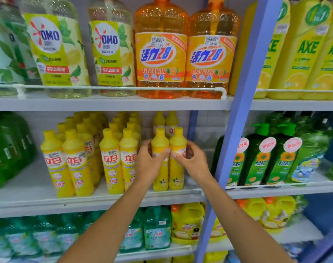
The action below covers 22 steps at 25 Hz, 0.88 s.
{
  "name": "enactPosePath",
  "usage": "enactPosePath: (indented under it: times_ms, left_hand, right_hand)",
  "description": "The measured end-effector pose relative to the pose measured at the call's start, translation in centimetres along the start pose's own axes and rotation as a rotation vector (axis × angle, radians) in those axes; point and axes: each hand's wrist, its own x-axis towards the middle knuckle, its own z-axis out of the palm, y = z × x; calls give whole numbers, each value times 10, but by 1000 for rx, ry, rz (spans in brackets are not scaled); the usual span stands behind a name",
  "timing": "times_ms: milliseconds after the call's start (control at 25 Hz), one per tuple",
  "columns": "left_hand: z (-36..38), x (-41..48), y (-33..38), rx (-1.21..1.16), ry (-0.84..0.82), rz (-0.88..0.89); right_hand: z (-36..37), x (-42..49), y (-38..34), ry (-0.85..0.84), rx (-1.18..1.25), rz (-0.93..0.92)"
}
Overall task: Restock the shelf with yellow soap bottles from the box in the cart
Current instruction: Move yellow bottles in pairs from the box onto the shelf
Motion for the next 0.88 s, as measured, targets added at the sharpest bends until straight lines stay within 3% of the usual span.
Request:
enactPosePath:
  times_ms: [200,520,640,880]
  left_hand:
    - [2,-23,-15,-67,39,-25]
    - [-13,-20,-21,-30,-144,-93]
    - [-11,-28,-22,-32,-108,-123]
    - [-4,-36,-21,93,-17,-84]
  right_hand:
    - [3,-23,39,-60,26,111]
    - [19,-37,52,121,-62,97]
    - [22,-40,51,138,-56,68]
    - [3,-41,54,-28,-77,79]
